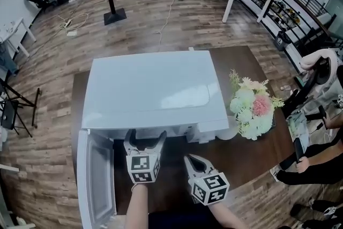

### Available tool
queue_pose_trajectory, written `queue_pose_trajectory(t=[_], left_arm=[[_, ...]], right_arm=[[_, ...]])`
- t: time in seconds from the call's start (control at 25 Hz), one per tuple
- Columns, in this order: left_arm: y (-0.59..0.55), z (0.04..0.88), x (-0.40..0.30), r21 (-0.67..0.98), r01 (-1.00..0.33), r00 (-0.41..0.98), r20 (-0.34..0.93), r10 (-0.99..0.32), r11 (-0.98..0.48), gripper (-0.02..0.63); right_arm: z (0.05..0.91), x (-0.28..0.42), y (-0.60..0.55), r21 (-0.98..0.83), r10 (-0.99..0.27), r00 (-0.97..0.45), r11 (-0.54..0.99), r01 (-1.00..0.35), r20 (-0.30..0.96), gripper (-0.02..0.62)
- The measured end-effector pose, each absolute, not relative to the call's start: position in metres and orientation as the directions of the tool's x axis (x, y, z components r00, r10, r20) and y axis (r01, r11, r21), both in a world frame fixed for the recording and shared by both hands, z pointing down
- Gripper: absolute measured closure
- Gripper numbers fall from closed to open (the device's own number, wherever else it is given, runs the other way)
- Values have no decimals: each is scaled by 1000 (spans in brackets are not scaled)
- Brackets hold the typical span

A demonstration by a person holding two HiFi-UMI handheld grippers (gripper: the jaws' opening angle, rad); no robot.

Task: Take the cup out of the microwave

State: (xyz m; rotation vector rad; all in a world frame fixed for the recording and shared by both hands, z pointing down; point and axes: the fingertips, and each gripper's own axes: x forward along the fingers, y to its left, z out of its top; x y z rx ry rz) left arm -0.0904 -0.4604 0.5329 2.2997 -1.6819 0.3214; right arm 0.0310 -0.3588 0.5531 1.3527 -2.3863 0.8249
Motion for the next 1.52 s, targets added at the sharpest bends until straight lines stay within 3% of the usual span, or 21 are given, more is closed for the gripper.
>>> queue_pose_trajectory(t=[0.88, 1.12, 1.28, 1.52], left_arm=[[-542, 567, -81, -19, -970, 215, 407, -888, -244, 160], [-556, 546, -78, -82, -968, 192, 357, -914, -236, 161], [-556, 547, -75, -95, -965, 194, 361, -912, -243, 203], [-555, 546, -74, -100, -962, 204, 357, -912, -254, 210]], right_arm=[[583, 41, -390, -399, -621, -571, 410, -820, 537, 600], [590, 45, -396, -404, -619, -570, 404, -821, 540, 600], [592, 44, -397, -409, -616, -575, 406, -817, 539, 600], [592, 45, -398, -409, -618, -576, 406, -817, 535, 600]])
